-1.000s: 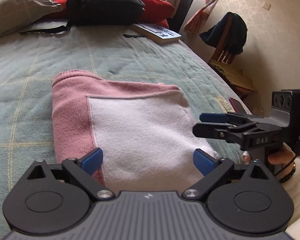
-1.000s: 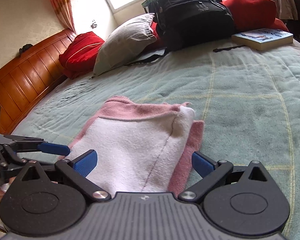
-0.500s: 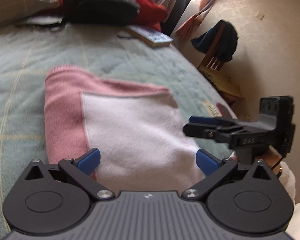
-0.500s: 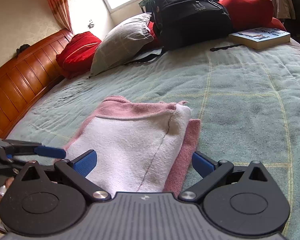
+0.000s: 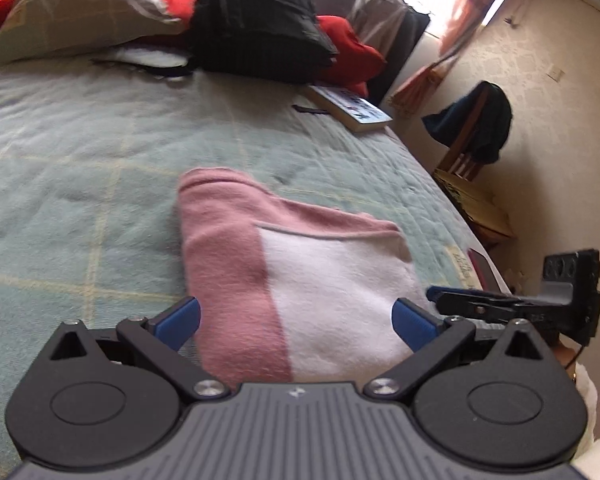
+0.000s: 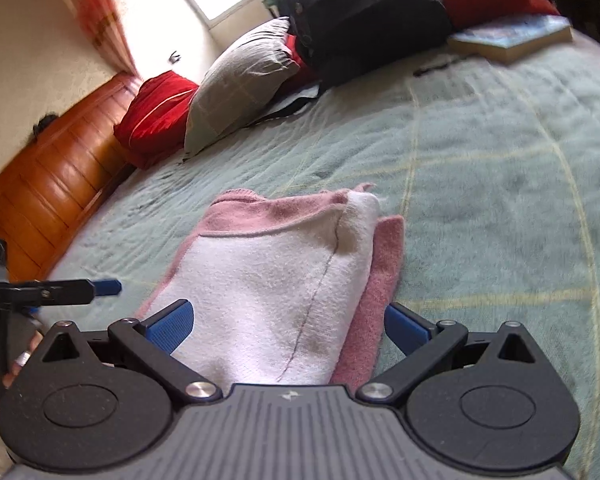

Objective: Fold clothes
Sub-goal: 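Roll both grippers sideways and lower them to the sweater's long edge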

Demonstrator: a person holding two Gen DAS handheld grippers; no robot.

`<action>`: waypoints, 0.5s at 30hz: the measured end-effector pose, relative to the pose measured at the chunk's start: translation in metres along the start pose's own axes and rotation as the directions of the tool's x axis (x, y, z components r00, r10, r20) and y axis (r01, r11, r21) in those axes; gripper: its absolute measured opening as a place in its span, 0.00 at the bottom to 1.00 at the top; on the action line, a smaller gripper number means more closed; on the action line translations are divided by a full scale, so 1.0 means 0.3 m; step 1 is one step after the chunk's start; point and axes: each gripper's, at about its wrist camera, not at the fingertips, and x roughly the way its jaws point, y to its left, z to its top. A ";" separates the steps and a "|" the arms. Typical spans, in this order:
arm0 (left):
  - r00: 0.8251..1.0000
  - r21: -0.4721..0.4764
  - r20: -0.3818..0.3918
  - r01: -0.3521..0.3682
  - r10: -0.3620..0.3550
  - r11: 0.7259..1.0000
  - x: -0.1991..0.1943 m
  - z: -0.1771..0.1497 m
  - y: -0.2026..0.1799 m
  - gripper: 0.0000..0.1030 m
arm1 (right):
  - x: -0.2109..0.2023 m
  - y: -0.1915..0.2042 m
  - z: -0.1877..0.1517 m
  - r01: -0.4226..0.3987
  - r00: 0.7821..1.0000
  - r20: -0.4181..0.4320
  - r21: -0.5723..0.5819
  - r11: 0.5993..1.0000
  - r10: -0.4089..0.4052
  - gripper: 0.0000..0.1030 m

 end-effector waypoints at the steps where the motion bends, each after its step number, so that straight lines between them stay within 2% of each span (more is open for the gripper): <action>1: 1.000 -0.024 -0.007 0.010 -0.010 1.000 0.004 0.004 0.021 0.98 | 0.005 -0.017 0.001 -0.015 1.000 -0.012 0.034 0.999 0.015 1.00; 5: 0.998 -0.099 -0.054 0.020 -0.025 0.995 0.045 0.015 0.104 0.98 | 0.025 -0.083 0.005 -0.069 0.995 -0.053 0.172 0.983 0.080 1.00; 8: 0.990 -0.167 -0.132 0.032 -0.054 0.985 0.107 0.014 0.168 0.98 | 0.051 -0.132 0.003 -0.107 0.987 -0.084 0.277 0.955 0.136 1.00; 11: 0.971 -0.257 -0.191 0.094 -0.146 0.962 0.168 0.005 0.222 0.98 | 0.093 -0.164 -0.001 -0.125 0.979 -0.108 0.352 0.928 0.173 1.00; 15: 0.951 -0.313 -0.207 0.158 -0.230 0.936 0.240 0.019 0.257 0.98 | 0.129 -0.186 0.017 -0.165 0.970 -0.098 0.399 0.902 0.221 1.00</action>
